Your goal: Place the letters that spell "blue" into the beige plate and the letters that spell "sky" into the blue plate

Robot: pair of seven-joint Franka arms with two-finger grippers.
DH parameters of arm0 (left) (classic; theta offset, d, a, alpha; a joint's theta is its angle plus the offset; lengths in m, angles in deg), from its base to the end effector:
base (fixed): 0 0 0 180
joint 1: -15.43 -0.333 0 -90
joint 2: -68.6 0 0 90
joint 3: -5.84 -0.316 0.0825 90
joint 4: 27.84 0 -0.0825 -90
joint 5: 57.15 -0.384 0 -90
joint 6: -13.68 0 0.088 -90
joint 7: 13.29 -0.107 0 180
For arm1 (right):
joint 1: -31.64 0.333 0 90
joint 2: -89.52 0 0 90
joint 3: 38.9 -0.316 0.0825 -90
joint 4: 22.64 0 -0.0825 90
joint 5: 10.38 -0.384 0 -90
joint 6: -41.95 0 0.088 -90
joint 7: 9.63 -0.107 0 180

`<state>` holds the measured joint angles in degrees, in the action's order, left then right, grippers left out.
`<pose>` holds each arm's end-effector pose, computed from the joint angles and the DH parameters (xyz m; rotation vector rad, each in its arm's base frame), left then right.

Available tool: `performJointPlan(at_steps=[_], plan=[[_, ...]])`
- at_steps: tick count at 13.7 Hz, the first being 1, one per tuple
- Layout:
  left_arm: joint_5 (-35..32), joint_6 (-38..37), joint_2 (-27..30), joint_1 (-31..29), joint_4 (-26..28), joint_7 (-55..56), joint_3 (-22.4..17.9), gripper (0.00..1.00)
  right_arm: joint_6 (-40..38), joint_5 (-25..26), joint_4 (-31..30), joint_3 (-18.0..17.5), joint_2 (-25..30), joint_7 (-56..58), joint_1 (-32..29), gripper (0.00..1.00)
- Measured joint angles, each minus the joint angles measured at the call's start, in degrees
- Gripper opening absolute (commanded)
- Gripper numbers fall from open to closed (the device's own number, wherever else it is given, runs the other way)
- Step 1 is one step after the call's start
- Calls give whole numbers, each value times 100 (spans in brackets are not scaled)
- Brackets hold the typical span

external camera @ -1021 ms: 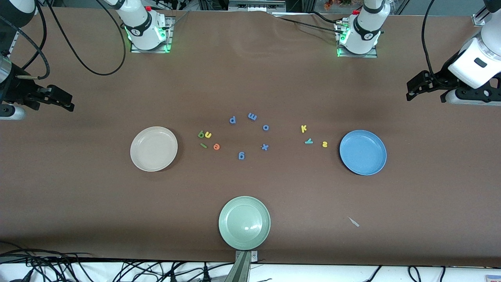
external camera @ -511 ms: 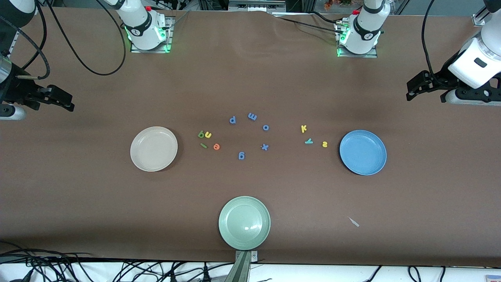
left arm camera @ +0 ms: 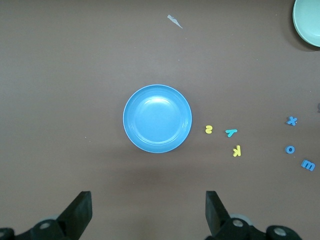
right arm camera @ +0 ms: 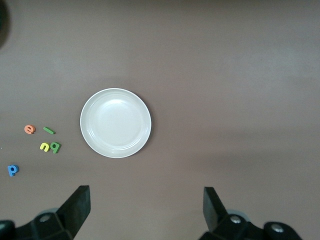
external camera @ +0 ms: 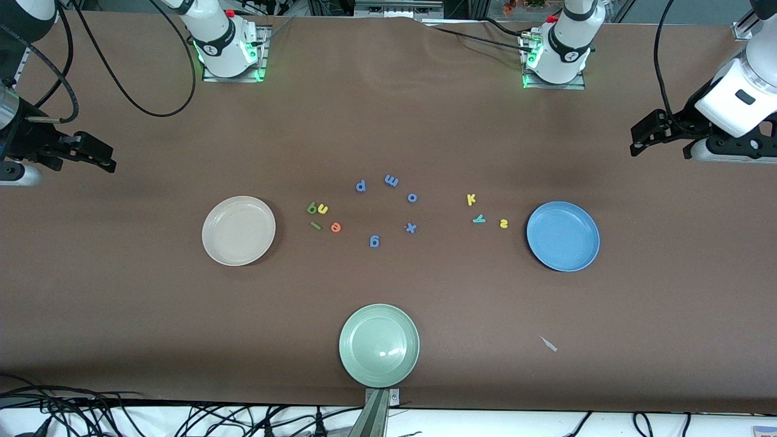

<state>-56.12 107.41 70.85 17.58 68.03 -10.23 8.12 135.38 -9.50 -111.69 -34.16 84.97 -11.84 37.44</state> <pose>0.5449 -0.0444 0.6033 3.1249 -0.0355 0.0013 0.5832 0.0111 0.5926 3.1195 -0.0295 -0.0032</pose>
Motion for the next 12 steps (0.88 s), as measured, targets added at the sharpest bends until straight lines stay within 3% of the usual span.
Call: performJointPlan(at_steps=[12], plan=[[0, 0, 0, -65, 0, 0, -21, 100, 0, 0, 0, 0, 0, 0, 3, 100]])
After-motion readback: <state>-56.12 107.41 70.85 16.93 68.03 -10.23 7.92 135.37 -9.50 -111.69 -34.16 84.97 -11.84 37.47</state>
